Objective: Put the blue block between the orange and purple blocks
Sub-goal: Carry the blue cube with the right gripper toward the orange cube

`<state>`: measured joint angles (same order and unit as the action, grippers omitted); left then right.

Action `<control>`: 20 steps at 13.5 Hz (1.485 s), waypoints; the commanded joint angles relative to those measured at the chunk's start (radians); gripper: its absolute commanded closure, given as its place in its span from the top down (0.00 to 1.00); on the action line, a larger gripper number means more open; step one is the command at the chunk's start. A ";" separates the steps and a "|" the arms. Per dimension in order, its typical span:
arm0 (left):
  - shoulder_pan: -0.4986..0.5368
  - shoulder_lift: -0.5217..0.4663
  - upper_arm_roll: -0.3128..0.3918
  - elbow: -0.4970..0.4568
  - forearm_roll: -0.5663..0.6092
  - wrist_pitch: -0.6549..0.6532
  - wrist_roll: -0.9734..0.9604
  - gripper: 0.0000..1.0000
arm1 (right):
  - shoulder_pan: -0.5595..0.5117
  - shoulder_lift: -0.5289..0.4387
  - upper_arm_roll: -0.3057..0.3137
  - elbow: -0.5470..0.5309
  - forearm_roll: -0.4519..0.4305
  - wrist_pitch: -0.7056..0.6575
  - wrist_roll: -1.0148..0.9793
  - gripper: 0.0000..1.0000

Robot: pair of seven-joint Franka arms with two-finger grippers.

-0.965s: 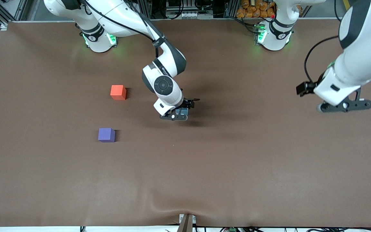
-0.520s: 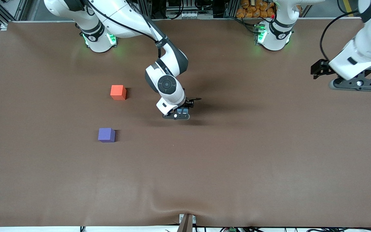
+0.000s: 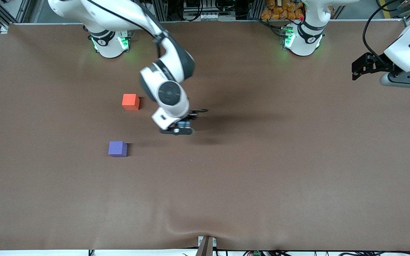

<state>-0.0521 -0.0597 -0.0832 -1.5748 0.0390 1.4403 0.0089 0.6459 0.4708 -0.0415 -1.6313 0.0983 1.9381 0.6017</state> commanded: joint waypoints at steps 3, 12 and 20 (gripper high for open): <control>0.002 0.027 0.010 0.082 -0.019 -0.084 -0.101 1.00 | -0.259 -0.199 0.019 -0.228 -0.022 -0.034 -0.302 0.00; 0.006 0.063 0.011 0.059 -0.031 -0.037 -0.028 1.00 | -0.405 -0.241 0.019 -0.519 0.008 0.255 -0.411 0.00; 0.005 0.061 -0.014 0.090 0.010 -0.034 -0.037 1.00 | -0.390 -0.178 0.023 -0.636 0.075 0.501 -0.444 0.00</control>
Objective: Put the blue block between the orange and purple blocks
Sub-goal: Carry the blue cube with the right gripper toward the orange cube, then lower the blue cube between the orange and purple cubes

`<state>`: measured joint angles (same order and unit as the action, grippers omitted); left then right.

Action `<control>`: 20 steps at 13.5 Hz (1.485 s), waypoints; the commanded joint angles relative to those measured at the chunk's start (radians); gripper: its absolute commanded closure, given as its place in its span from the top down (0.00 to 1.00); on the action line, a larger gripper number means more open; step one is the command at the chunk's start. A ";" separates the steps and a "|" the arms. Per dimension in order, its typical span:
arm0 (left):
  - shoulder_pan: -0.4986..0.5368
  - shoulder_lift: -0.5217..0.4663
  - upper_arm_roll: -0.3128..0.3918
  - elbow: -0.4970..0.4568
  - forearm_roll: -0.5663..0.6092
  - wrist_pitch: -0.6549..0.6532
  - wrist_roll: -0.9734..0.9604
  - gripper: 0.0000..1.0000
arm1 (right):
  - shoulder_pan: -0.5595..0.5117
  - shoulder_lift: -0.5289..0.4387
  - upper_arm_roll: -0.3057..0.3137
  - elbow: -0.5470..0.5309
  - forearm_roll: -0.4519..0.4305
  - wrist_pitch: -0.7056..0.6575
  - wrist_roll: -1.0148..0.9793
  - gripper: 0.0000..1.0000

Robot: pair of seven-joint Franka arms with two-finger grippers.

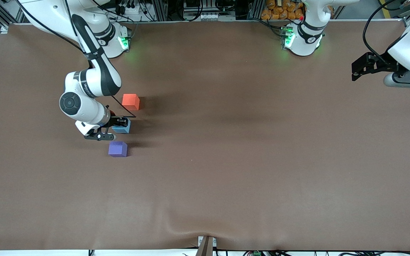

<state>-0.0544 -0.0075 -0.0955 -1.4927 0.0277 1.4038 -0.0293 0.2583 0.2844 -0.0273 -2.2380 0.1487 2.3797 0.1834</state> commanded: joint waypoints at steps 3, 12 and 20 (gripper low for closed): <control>0.010 0.024 0.005 0.008 0.018 0.020 0.002 1.00 | -0.004 0.015 0.009 -0.031 0.026 0.067 -0.024 0.00; 0.028 0.034 -0.001 0.008 -0.002 0.081 0.003 1.00 | -0.004 0.030 0.009 -0.031 0.057 0.076 -0.025 0.00; 0.065 0.029 0.006 0.003 -0.008 0.075 0.005 1.00 | -0.004 0.044 0.009 -0.014 0.058 0.030 -0.018 1.00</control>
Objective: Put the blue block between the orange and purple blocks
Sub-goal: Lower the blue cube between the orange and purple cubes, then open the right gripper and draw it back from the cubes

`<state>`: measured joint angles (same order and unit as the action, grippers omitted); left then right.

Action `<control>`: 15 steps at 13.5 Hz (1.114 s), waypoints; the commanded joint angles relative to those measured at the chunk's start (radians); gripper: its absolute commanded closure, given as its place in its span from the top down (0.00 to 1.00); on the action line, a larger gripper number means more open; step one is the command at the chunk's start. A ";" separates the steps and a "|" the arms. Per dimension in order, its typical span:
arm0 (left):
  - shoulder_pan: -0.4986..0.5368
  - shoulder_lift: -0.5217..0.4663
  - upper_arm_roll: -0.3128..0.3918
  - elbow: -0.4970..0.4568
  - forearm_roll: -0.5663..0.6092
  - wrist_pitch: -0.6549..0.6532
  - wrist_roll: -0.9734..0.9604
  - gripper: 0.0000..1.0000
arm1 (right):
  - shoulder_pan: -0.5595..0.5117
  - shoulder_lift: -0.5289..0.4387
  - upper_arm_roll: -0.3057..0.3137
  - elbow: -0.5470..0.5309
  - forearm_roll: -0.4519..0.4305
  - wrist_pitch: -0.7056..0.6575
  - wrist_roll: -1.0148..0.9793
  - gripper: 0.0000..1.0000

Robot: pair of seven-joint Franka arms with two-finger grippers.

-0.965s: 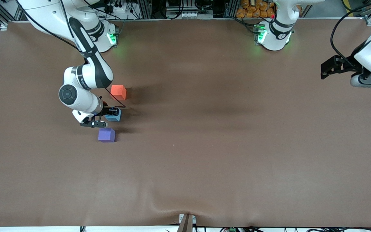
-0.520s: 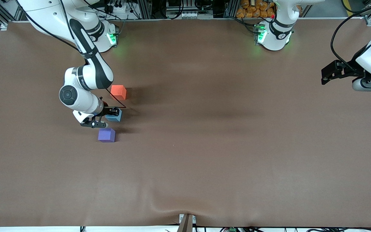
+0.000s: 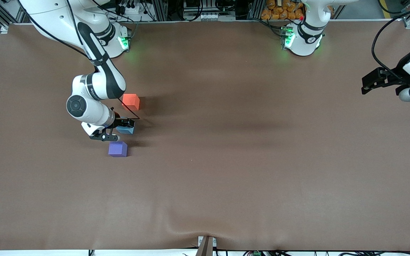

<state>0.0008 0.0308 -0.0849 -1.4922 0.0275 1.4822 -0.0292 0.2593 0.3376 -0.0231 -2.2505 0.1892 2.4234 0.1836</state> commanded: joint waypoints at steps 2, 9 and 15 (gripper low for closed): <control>0.008 -0.008 -0.004 0.004 -0.009 0.000 0.003 1.00 | -0.005 -0.022 0.005 0.076 0.018 -0.143 -0.013 1.00; 0.001 -0.014 -0.015 0.001 -0.023 -0.010 -0.028 1.00 | -0.048 -0.009 0.000 0.624 0.006 -0.704 -0.016 1.00; 0.001 -0.019 -0.045 0.001 -0.024 -0.025 -0.034 1.00 | -0.134 -0.022 0.008 0.923 -0.073 -0.958 -0.027 1.00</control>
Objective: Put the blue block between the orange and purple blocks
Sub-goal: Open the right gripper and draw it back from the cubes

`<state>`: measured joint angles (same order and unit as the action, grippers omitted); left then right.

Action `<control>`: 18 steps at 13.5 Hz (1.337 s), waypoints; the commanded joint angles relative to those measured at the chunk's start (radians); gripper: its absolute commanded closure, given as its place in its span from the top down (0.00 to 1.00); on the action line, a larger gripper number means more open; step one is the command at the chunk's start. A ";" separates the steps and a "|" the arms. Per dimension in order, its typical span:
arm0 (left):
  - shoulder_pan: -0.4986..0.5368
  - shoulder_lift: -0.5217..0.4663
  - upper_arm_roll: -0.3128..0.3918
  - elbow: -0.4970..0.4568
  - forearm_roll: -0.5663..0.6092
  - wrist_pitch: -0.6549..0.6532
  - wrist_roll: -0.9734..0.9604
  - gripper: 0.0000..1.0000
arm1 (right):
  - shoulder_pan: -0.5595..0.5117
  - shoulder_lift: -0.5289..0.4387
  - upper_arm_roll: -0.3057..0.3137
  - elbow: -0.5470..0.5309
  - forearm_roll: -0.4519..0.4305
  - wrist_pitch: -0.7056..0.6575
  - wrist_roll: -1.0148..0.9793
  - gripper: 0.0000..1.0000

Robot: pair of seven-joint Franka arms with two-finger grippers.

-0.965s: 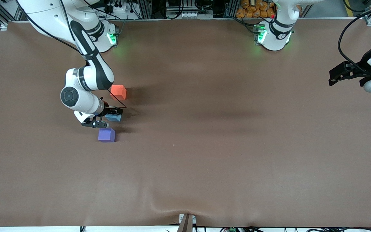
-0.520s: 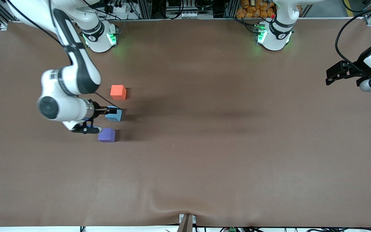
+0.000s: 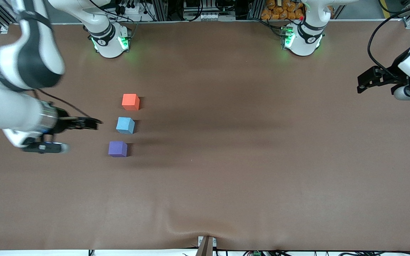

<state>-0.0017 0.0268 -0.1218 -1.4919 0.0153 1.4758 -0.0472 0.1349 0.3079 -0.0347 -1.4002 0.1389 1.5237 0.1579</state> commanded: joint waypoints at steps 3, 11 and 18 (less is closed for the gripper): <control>0.006 -0.013 -0.009 0.001 -0.012 -0.019 -0.016 1.00 | -0.041 -0.053 0.022 0.145 0.001 -0.117 -0.093 1.00; 0.008 -0.013 -0.007 0.004 -0.011 -0.017 -0.016 1.00 | -0.185 -0.245 0.108 0.072 -0.119 -0.183 -0.187 1.00; 0.011 -0.011 0.001 0.004 -0.011 -0.017 -0.020 1.00 | -0.182 -0.363 0.104 -0.111 -0.124 -0.082 -0.187 1.00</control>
<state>0.0033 0.0265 -0.1205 -1.4914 0.0153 1.4706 -0.0533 -0.0215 0.0053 0.0452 -1.4345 0.0354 1.4102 -0.0272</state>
